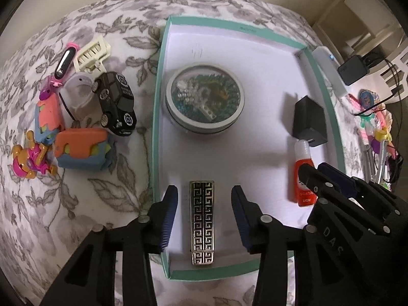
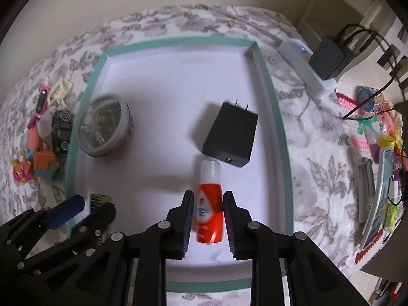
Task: Organize rigid objects
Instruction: 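Release the gold block with the left tool while the right tool releases the glue bottle, then raise both open tools from the tray and move them toward the toy pile, then grasp the black toy car with the right tool while the left tool grasps the pink-and-yellow figure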
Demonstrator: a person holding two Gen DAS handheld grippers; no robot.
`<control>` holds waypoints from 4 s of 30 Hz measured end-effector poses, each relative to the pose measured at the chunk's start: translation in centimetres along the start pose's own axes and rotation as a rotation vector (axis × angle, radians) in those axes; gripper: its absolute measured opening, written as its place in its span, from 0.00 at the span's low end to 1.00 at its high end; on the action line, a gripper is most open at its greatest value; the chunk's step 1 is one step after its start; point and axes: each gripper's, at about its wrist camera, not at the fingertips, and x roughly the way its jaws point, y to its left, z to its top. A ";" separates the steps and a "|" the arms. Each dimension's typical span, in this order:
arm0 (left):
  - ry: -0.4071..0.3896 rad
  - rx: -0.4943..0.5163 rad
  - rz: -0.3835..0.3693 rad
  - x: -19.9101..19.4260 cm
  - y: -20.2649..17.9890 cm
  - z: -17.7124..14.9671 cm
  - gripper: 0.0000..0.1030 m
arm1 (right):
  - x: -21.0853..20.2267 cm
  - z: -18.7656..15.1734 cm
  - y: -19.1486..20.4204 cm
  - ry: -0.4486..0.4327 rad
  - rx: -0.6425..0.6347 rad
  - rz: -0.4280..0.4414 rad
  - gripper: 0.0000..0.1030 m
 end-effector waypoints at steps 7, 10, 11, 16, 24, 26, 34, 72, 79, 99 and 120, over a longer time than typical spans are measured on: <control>-0.085 -0.042 -0.031 -3.7 1.2 0.4 0.47 | -4.1 0.4 -0.3 -0.109 0.009 0.014 0.25; -0.138 -0.066 -0.031 -5.7 2.3 0.4 0.53 | -5.9 0.6 -0.6 -0.158 0.018 0.016 0.25; -0.152 -0.066 -0.026 -6.2 2.6 0.4 0.53 | -6.2 0.5 -0.6 -0.168 0.021 0.014 0.25; -0.207 -0.081 -0.005 -7.9 3.4 0.3 0.53 | -7.1 0.8 -0.9 -0.200 0.049 0.024 0.26; -0.197 -0.123 0.017 -7.3 4.7 0.5 0.60 | -5.8 0.7 -0.8 -0.180 0.053 0.029 0.43; -0.200 -0.136 0.023 -7.3 5.1 0.5 0.67 | -5.6 0.7 -0.7 -0.182 0.047 0.028 0.44; -0.208 -0.176 0.041 -7.2 6.4 0.5 0.82 | -4.9 0.8 -0.4 -0.191 0.049 0.044 0.67; -0.401 -0.415 0.133 -10.6 16.2 0.1 1.00 | -6.2 1.7 4.2 -0.330 0.004 0.139 1.00; -0.441 -0.451 0.172 -12.0 18.9 -0.3 1.00 | -7.7 2.0 8.9 -0.377 -0.117 0.170 1.00; -0.238 -0.580 0.131 -6.5 24.1 0.2 1.00 | -1.2 3.6 17.6 -0.235 -0.217 0.240 0.80; -0.126 -0.533 0.164 -1.3 22.7 1.0 0.74 | 3.7 4.4 18.2 -0.176 -0.215 0.219 0.34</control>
